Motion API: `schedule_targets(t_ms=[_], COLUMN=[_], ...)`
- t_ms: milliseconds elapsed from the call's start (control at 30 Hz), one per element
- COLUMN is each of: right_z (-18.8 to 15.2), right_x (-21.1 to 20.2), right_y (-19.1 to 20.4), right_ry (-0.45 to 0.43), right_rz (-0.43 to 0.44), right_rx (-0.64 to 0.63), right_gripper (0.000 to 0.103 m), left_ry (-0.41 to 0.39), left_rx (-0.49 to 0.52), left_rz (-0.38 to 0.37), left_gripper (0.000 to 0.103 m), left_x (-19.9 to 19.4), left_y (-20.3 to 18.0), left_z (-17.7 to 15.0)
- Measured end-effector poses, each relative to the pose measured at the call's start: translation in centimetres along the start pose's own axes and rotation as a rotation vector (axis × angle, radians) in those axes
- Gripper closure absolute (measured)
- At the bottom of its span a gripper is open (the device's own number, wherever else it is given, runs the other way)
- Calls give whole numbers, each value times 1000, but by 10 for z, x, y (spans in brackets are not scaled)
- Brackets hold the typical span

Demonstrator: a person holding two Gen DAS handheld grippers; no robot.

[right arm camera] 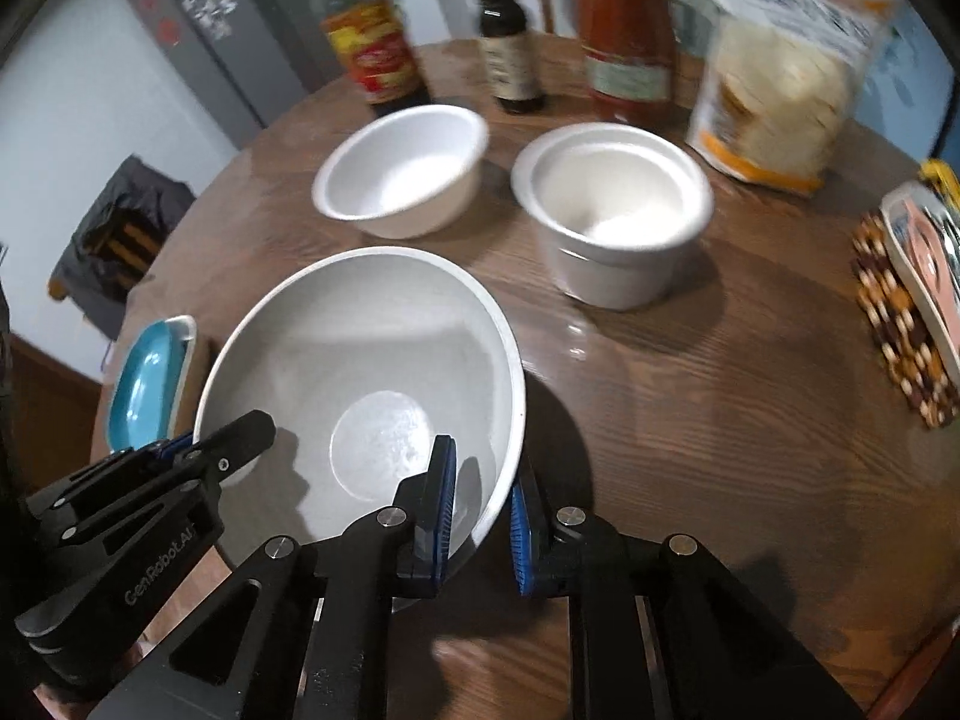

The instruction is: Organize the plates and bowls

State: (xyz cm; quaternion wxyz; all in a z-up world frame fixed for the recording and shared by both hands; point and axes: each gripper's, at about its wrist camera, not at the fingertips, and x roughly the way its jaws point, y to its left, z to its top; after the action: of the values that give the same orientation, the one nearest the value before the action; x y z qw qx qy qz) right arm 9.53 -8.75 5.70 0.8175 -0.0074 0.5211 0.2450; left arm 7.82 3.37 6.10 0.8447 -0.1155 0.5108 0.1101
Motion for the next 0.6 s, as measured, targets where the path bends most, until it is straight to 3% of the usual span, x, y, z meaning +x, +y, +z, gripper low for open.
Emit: schedule_targets(t_ms=[300,600], right_z=[10,10], right_x=[29,37], right_y=[51,61], right_ry=[26,26], right_rz=[2,-22], right_rx=[-117,-135], right_gripper=[84,84], left_ry=[4,19], left_rx=[-101,-121], left_rz=[83,91], left_gripper=[90,88], left_x=[-2,12], left_y=[52,61], left_z=[-1,1])
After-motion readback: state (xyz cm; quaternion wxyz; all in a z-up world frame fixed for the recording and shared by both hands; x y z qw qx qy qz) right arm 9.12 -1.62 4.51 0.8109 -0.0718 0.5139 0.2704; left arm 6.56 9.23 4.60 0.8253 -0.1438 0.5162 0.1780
